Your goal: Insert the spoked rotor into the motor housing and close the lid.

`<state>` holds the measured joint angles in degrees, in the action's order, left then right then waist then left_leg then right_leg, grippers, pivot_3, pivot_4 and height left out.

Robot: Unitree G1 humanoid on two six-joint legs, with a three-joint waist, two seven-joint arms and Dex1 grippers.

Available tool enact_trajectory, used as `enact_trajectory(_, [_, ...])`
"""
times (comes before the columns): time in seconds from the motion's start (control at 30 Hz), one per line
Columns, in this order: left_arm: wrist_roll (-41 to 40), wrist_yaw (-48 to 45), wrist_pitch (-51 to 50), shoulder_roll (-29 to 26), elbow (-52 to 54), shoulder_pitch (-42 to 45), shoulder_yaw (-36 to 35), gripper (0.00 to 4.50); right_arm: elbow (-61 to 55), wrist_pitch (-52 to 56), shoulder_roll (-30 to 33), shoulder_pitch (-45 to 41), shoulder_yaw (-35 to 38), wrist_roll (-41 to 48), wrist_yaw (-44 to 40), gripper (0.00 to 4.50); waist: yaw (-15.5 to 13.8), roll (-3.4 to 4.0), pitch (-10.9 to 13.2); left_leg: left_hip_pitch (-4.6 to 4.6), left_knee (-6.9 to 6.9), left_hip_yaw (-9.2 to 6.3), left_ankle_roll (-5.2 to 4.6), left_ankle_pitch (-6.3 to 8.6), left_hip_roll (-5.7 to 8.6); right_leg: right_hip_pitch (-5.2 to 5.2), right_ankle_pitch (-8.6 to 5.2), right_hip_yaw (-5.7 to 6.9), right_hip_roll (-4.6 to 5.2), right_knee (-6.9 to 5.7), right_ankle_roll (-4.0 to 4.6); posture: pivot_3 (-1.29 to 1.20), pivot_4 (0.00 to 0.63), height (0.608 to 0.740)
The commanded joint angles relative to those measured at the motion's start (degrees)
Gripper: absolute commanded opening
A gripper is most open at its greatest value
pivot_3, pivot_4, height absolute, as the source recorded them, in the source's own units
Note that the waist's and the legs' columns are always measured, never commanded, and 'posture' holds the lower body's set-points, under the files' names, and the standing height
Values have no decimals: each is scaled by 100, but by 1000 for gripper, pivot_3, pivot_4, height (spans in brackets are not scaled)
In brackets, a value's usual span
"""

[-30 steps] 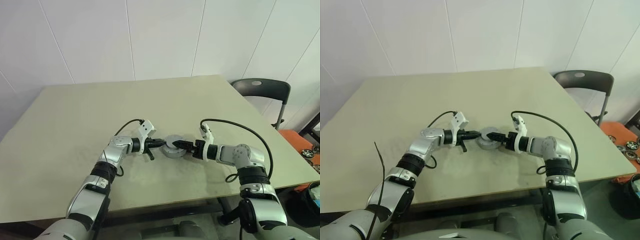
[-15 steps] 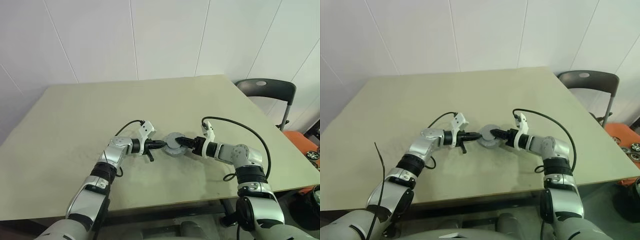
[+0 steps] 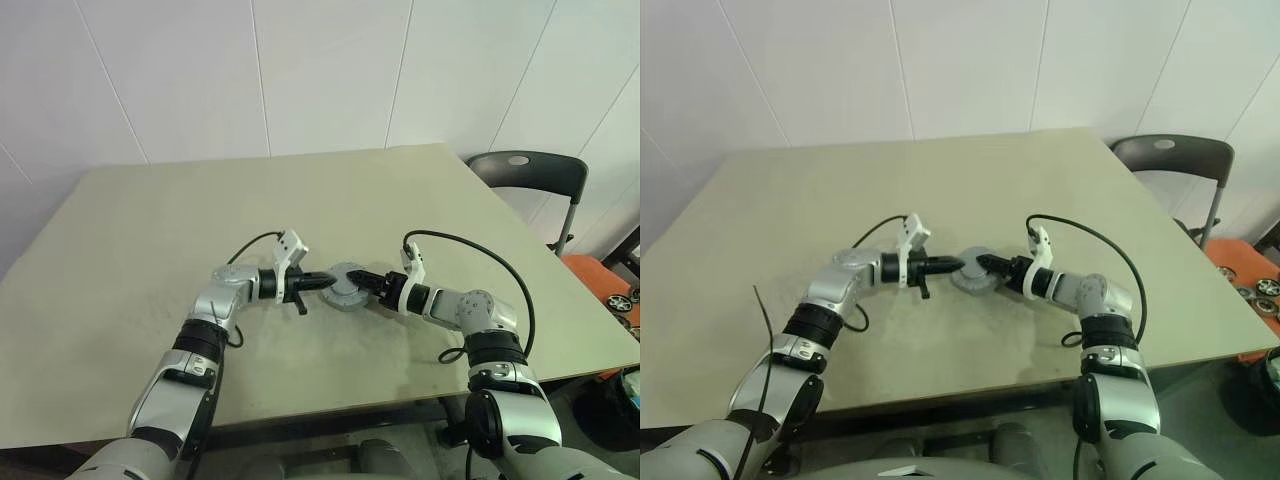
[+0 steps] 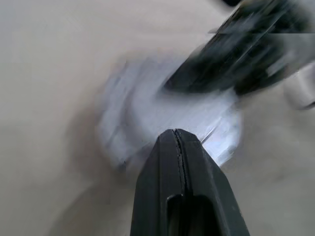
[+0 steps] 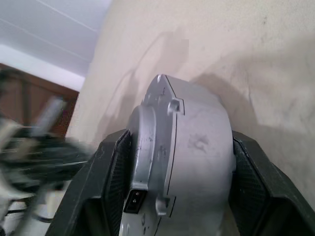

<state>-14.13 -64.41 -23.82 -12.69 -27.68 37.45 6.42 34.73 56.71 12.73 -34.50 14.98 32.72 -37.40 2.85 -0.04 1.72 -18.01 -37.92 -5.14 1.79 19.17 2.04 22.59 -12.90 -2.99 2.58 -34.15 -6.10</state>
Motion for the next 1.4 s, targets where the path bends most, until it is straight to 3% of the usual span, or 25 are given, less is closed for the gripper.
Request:
enact_trajectory(0.03, [-812, -228, -645, -315, 824, 369, -588, 0, 649, -203, -108, 226, -91, -391, 534, 2403, 52, 0, 0, -2, 2, -1, 0, 0, -1, 2, 0, 0, -1, 0, 1, 0, 0, 740])
enact_trajectory(0.13, [-934, -36, -772, -448, 800, 400, -759, 0, 725, -269, -154, 215, -52, -380, 549, 2403, 113, 16, -2, 4, 17, -6, 0, 0, -4, -18, -1, 0, -1, -1, 0, 0, 0, 740])
enact_trajectory(0.2, [-940, 91, -746, -522, 713, 404, -849, 0, 750, -290, -183, 204, -8, -360, 571, 2403, 116, 21, -3, 53, 29, -4, 0, 0, -1, -43, -6, -1, 1, 2, 4, 0, 0, 740])
enact_trajectory(0.63, [-1201, 719, -750, -636, 671, 63, -1279, 0, 672, -83, -125, 255, 340, -112, 666, 2306, 109, 10, 2, 58, 62, -10, 1, -1, 0, -23, -2, -2, 0, 4, -1, 0, 0, 740])
enact_trajectory(1.0, [-1320, 1320, -855, -444, 831, -603, -1413, 0, 1037, 111, -254, -420, 1249, 486, 1727, 2306, 75, 8, 8, 55, 58, -10, 2, -1, 1, -23, -7, -8, 12, 11, 8, 0, 0, 740])
enact_trajectory(1.4, [-1547, 1555, -982, -290, 642, -631, -1606, 0, 770, 302, -322, -957, 1697, 1041, 2309, 2306, -27, 12, 24, -42, 76, -10, 5, -3, 9, 91, 19, -10, 13, 6, 26, 0, 0, 740])
